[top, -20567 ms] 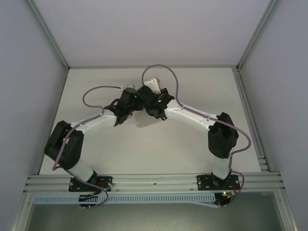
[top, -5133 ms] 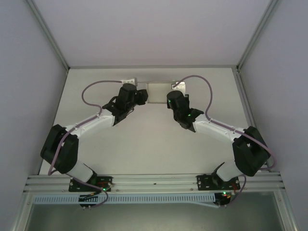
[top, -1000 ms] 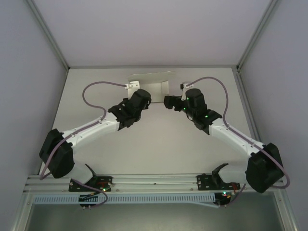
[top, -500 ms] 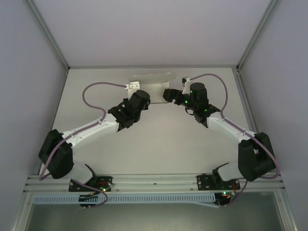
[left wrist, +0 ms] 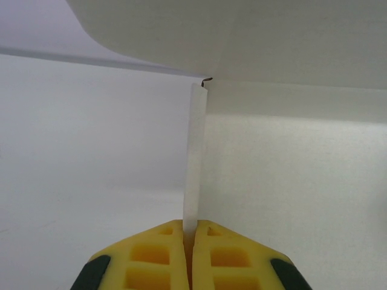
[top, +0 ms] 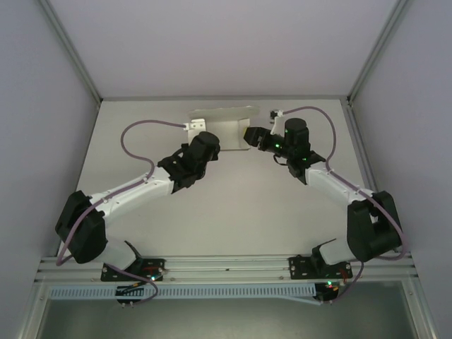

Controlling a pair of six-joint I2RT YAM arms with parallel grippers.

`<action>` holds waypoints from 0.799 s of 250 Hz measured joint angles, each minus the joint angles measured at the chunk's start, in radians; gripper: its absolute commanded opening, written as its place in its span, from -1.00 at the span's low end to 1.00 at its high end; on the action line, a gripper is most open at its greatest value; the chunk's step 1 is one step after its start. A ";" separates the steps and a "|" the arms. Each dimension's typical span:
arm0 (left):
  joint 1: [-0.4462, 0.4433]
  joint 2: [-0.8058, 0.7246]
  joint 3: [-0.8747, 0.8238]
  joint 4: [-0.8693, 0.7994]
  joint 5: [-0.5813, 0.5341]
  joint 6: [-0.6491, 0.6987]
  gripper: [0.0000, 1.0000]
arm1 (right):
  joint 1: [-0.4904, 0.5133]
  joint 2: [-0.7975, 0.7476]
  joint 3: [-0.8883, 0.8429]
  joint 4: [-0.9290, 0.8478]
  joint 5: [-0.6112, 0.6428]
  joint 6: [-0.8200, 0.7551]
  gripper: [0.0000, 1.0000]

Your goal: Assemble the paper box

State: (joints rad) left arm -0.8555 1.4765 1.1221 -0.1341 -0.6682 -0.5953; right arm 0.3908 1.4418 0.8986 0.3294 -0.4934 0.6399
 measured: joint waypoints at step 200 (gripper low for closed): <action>0.002 0.002 0.000 -0.037 -0.042 0.047 -1.00 | 0.198 0.116 0.311 -0.454 0.552 -0.212 -1.00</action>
State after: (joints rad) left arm -0.8536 1.4784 1.1217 -0.1707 -0.7105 -0.5484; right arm 0.5888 1.5578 1.2098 -0.1249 0.0586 0.4274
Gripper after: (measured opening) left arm 0.043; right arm 0.093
